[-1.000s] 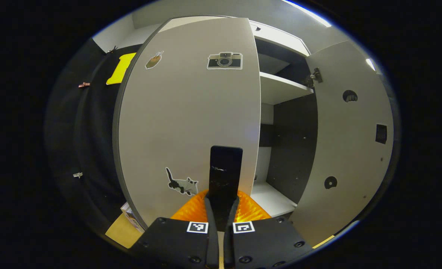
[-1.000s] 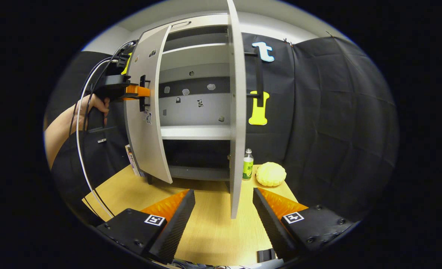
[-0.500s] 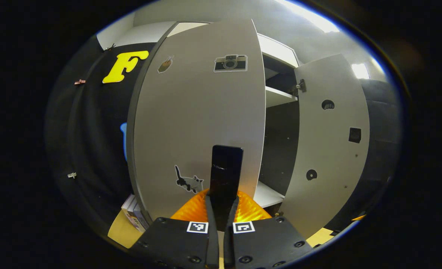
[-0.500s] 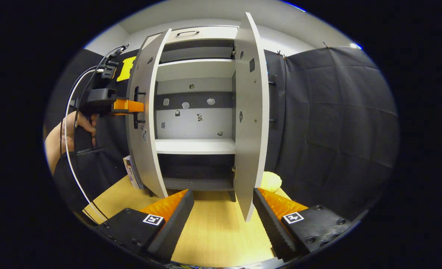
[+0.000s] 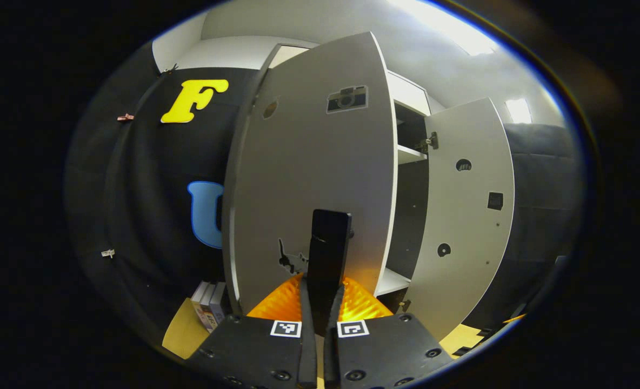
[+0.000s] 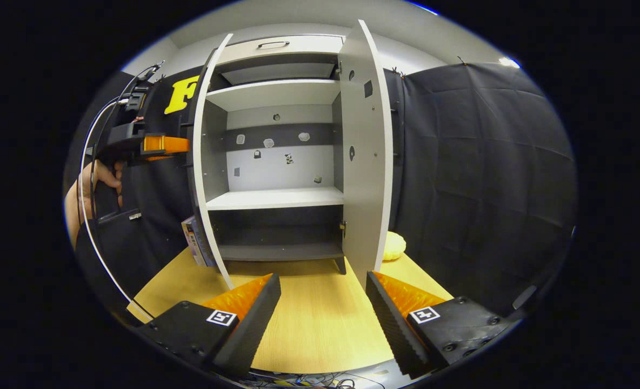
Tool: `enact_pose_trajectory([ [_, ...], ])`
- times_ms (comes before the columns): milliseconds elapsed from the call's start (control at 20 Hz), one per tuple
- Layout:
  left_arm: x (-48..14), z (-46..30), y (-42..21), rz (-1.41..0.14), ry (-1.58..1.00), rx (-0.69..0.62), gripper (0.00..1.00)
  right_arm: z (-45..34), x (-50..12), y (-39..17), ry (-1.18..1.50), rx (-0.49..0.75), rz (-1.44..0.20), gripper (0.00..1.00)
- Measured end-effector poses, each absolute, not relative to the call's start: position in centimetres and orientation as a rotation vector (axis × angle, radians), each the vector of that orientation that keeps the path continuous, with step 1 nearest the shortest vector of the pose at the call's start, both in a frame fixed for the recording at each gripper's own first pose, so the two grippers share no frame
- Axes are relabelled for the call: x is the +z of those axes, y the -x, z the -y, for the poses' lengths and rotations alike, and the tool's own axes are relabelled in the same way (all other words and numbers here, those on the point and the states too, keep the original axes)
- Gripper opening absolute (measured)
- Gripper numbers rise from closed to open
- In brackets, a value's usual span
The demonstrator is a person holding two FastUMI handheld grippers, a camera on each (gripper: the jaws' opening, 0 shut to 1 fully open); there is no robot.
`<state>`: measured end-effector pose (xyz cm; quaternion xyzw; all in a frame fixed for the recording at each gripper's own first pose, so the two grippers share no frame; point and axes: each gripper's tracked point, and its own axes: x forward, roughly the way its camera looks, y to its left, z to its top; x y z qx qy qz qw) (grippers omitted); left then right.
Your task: Open the right door of the double-door shoe cabinet with the right hand, and open the left door with the left hand.
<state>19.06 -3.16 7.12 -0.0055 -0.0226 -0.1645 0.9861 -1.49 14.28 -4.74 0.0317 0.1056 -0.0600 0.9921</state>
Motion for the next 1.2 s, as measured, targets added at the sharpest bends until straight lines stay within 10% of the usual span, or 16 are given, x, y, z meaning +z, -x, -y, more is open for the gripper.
enact_pose_trajectory([
  [1200, 7.4, -3.7, -19.2, 0.087, 0.045, -0.146, 0.05, -17.9, -4.3, 1.5, -0.004, -0.022, -0.215, 1.0],
])
